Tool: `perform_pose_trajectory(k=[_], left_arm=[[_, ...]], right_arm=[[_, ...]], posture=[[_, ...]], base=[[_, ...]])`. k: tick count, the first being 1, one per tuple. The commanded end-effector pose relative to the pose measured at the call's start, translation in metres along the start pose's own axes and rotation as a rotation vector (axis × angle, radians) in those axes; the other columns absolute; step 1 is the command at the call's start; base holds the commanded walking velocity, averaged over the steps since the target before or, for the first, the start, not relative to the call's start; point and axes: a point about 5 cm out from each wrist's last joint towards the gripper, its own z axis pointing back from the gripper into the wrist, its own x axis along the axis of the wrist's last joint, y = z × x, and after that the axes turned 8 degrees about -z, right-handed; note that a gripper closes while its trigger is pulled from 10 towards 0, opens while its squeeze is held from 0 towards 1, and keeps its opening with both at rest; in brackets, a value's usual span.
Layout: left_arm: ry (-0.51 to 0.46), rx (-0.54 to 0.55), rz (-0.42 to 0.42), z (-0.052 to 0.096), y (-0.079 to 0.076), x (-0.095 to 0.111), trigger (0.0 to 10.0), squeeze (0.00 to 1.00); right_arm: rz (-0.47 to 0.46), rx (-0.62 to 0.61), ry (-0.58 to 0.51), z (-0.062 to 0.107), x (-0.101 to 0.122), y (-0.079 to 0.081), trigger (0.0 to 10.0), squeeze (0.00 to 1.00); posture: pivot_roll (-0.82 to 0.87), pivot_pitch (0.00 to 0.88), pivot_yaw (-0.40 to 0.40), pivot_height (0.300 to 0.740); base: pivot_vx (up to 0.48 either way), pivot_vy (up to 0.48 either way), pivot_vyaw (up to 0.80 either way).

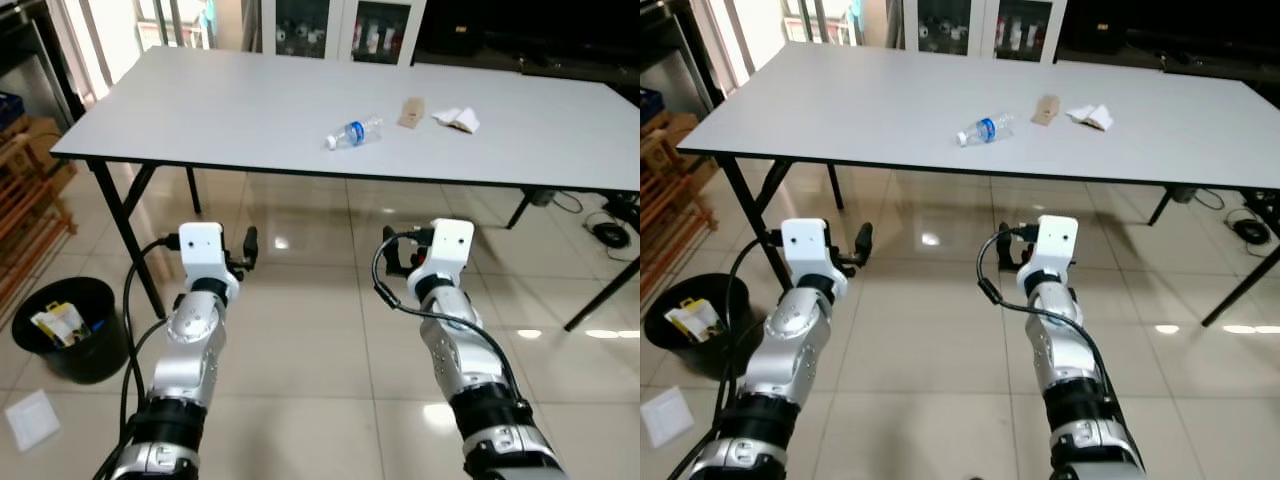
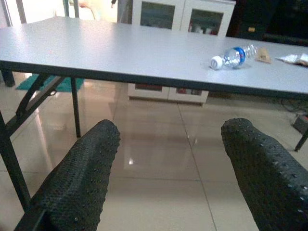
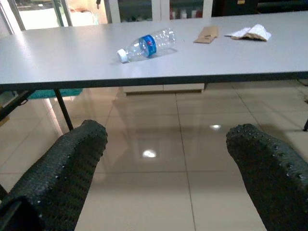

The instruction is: Picking trash to rubbish bin

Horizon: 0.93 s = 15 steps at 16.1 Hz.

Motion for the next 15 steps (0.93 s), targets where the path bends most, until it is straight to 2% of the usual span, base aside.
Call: perform_pose_trajectory(k=[1, 2, 3, 7, 8, 15], left_arm=[[-0.024, -0.01, 0.007, -0.002, -0.005, 0.006, 10.0, 0.0], [-0.03, -0.013, 0.003, -0.003, -0.005, 0.007, 10.0, 0.0], [-0.062, -0.026, -0.049, -0.005, -0.007, 0.016, 10.0, 0.0], [-0.176, -0.026, -0.137, -0.014, -0.004, 0.047, 10.0, 0.0], [-0.193, -0.018, -0.155, -0.018, -0.001, 0.054, 10.0, 0.0], [-0.263, 0.005, -0.187, -0.023, 0.006, 0.078, 10.0, 0.0]], right_arm=[[0.004, -0.013, -0.016, -0.004, 0.006, -0.003, 10.0, 0.0], [0.004, -0.013, -0.018, -0.004, 0.007, -0.003, 10.0, 0.0], [-0.001, -0.011, -0.046, -0.006, 0.014, -0.002, 10.0, 0.0], [-0.005, 0.005, -0.139, -0.012, 0.042, 0.004, 10.0, 0.0], [-0.006, 0.01, -0.167, -0.014, 0.05, 0.006, 10.0, 0.0], [0.005, 0.013, -0.225, -0.016, 0.068, 0.01, 10.0, 0.0]], posture=[[0.0, 0.039, -0.081, 0.74], [0.0, 0.039, -0.081, 0.74], [0.0, 0.04, -0.081, 0.74], [0.0, 0.036, -0.077, 0.74], [0.0, 0.037, -0.074, 0.74], [0.0, 0.036, -0.068, 0.74]], base=[[0.0, 0.0, 0.0], [0.0, 0.0, 0.0], [0.0, 0.0, 0.0], [0.065, 0.0, 0.0], [0.48, 0.0, 0.0], [0.48, 0.0, 0.0]])
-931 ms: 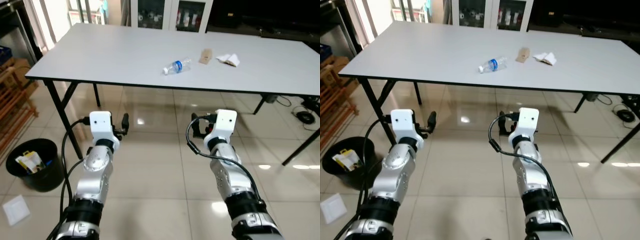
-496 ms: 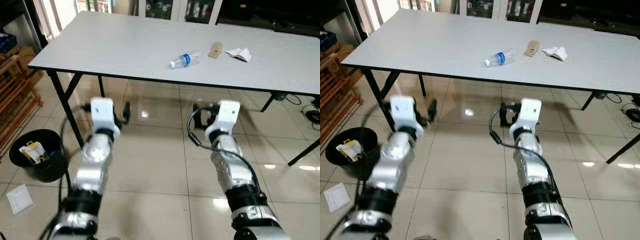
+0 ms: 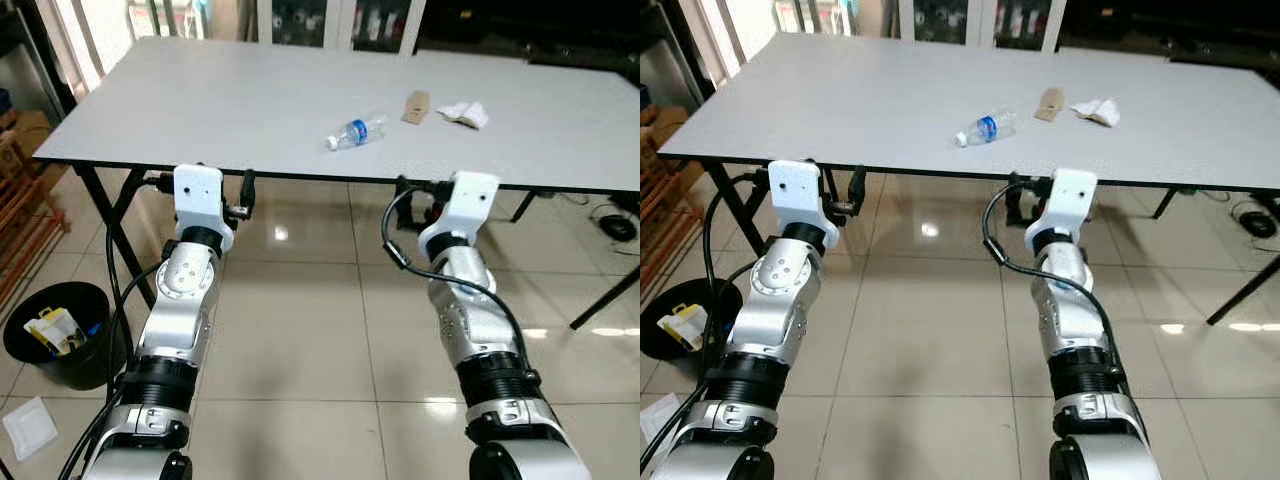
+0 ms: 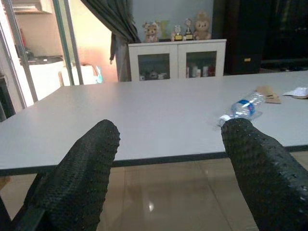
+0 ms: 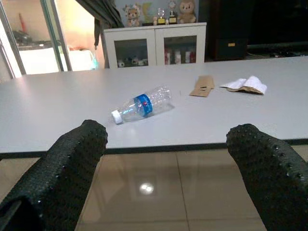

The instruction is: Picking trash to rubbish bin

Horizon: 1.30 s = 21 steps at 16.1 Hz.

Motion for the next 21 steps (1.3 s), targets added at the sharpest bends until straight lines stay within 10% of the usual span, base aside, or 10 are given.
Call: perform_pose_trajectory(k=[1, 21], left_arm=[[-0.05, 0.004, -0.017, -0.006, 0.0, 0.016, 10.0, 0.0], [-0.068, -0.044, -0.017, -0.003, -0.006, 0.019, 10.0, 0.0]], right_arm=[[-0.002, 0.0, -0.031, -0.003, 0.01, 0.002, 10.0, 0.0], [-0.024, 0.027, -0.008, -0.001, 0.002, 0.012, 10.0, 0.0]], posture=[[0.0, 0.036, -0.069, 0.74], [0.01, 0.004, -0.066, 0.74]], base=[[0.48, 0.0, 0.0], [0.48, 0.0, -0.08]])
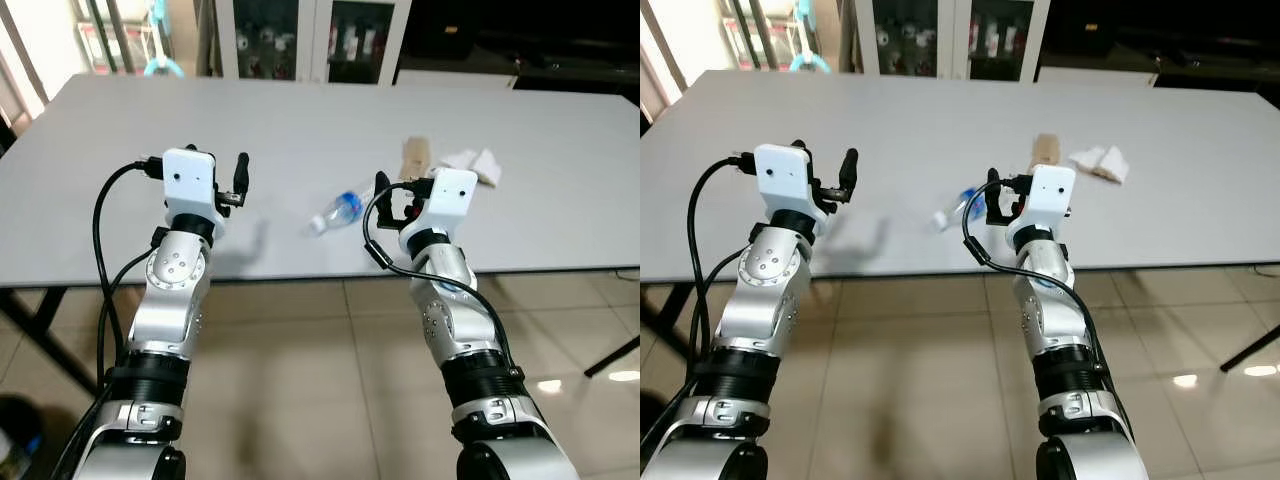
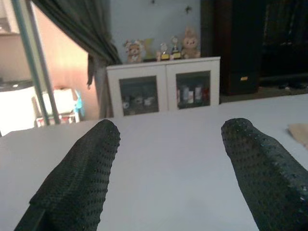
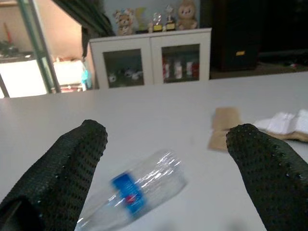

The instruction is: Picking trash to rubbish bin

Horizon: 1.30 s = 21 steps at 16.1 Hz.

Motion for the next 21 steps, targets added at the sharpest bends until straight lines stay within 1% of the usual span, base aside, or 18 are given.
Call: perform_pose_trajectory(k=[1, 6, 10, 16, 19, 21], left_arm=[[-0.017, -0.035, 0.004, -0.0008, -0.0118, 0.0053, 10.0, 0.0], [-0.021, -0.036, 0.01, -0.003, -0.0133, 0.0076, 10.0, 0.0], [-0.021, -0.032, 0.012, -0.0033, -0.0145, 0.0082, 10.0, 0.0], [-0.025, -0.022, 0.013, -0.0039, -0.0119, 0.01, 10.0, 0.0], [-0.032, -0.025, 0.026, -0.0034, -0.0127, 0.0108, 10.0, 0.0], [-0.032, -0.024, 0.076, -0.0021, -0.0129, 0.0106, 10.0, 0.0]], right_arm=[[0.006, -0.03, -0.02, -0.0002, 0.0064, -0.0115, 10.0, 0.0], [0.013, -0.024, -0.016, -0.001, 0.0062, -0.0105, 10.0, 0.0], [0.016, -0.031, -0.012, -0.0006, 0.0056, -0.0128, 10.0, 0.0], [0.017, -0.028, -0.015, -0.0023, 0.007, -0.0118, 10.0, 0.0], [0.013, -0.029, -0.016, -0.0024, 0.0071, -0.0119, 10.0, 0.0], [0.012, -0.029, -0.016, -0.0024, 0.0068, -0.0114, 10.0, 0.0]], posture=[[0.01, 0.003, -0.066, 0.74], [0.01, 0.021, -0.07, 0.74], [0.0, 0.035, -0.072, 0.74], [0.01, 0.039, -0.075, 0.74], [0.01, 0.042, -0.074, 0.74], [0.01, 0.042, -0.072, 0.74]], base=[[0.48, 0.0, 0.0], [0.48, 0.0, 0.0], [0.48, 0.0, 0.0], [0.48, 0.0, 0.0], [0.0, 0.0, 0.0], [0.0, 0.0, 0.0]])
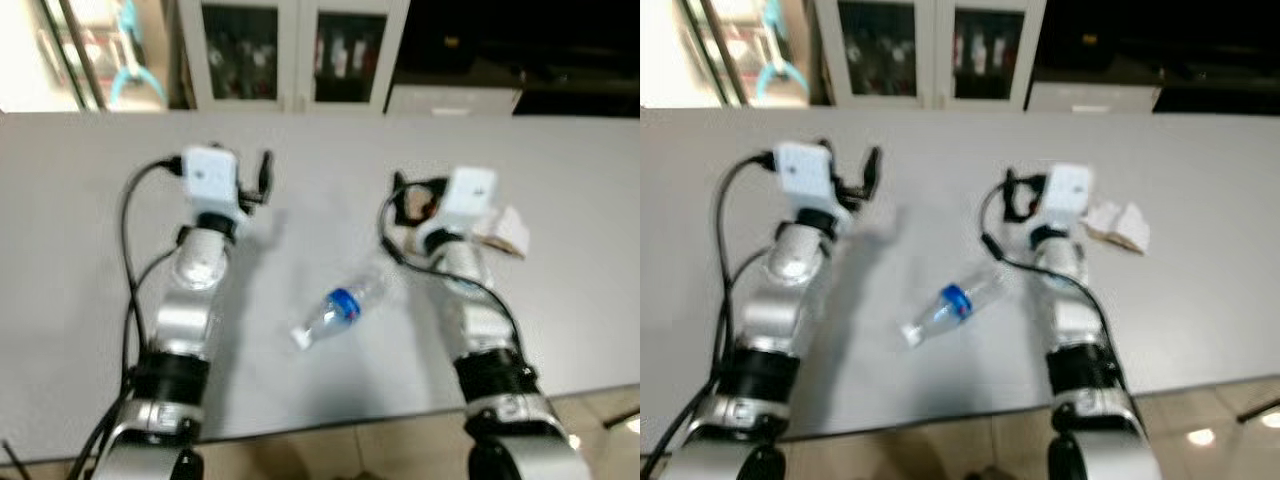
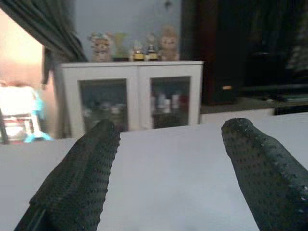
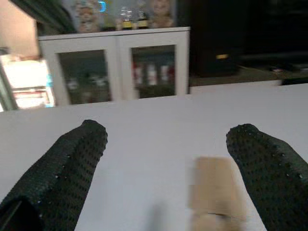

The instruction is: Picking trash to rubbish bin

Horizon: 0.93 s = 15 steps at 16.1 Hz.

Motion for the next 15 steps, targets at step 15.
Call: perform_pose_trajectory(k=[15], left_arm=[[0.027, 0.04, -0.039, 0.0022, 0.0072, -0.0034, 10.0, 0.0]], right_arm=[[0.003, 0.09, 0.025, 0.0055, -0.006, 0.0134, 10.0, 0.0]], posture=[[0.0, 0.029, -0.08, 0.74]], base=[[0.0, -0.183, 0.18]])
